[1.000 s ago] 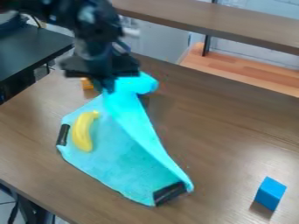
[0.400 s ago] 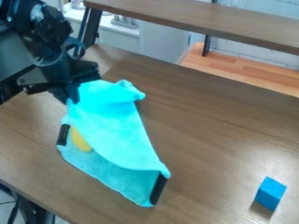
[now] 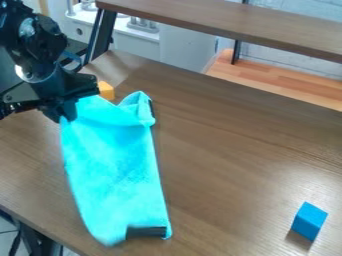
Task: Fold the cloth from bottom right to top left
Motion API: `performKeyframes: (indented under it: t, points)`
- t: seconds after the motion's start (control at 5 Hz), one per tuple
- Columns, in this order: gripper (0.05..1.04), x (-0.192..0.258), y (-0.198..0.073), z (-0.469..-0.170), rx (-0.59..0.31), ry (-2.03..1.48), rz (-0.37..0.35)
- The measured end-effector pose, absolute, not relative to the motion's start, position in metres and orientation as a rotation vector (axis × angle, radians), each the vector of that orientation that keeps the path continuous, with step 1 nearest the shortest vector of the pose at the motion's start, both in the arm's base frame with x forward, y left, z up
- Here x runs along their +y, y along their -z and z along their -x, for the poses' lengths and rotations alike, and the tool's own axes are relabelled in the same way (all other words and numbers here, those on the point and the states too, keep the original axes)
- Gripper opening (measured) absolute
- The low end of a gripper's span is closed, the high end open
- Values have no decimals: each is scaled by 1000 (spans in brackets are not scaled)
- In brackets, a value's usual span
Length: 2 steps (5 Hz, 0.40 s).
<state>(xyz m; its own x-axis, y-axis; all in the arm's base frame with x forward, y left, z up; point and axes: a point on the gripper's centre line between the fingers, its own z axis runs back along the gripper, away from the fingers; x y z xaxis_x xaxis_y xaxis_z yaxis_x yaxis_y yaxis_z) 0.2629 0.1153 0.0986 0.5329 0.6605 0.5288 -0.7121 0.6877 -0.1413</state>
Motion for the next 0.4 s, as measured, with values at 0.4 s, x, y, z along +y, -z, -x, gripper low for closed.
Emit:
performKeyframes:
  t: [0.4]
  points:
    - [780,120,-118,-254,-580,-886,-139]
